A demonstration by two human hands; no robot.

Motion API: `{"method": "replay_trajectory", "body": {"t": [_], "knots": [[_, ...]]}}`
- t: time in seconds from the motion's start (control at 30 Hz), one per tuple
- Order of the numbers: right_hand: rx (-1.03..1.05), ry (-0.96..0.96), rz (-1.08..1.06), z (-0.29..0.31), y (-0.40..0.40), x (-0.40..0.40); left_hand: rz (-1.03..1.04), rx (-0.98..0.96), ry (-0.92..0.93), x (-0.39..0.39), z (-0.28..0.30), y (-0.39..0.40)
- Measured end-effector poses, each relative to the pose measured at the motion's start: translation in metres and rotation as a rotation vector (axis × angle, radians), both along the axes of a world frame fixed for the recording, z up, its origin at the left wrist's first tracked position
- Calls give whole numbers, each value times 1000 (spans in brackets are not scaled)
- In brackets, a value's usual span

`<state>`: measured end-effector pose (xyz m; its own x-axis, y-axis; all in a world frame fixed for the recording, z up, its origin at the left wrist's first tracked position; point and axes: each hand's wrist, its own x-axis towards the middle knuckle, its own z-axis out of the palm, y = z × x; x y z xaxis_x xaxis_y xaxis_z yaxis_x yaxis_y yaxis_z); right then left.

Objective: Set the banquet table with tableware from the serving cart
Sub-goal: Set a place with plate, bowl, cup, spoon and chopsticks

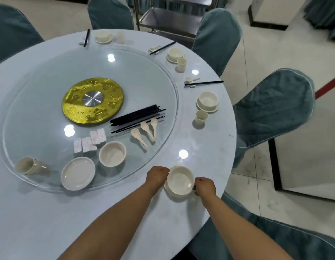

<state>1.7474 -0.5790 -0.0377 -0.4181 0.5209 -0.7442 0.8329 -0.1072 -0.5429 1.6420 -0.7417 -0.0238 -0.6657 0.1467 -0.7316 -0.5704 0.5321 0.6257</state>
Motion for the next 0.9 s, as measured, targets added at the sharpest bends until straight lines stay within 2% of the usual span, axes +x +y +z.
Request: {"method": "replay_trajectory", "body": {"t": [0.37, 0.47, 0.63, 0.8, 0.9], "knots": [[-69, -15, 26, 0, 0, -4, -21, -36, 33, 6, -1, -2], [43, -77, 110, 8, 2, -5, -34, -73, 50, 5, 2, -6], [237, -19, 213, 30, 0, -22, 15, -61, 54, -8, 24, -18], [294, 97, 292, 53, -19, -59, 108, -24, 42, -34, 54, -47], [262, 141, 326, 65, -39, -86, 173, 15, 69, -51, 70, -76]]}}
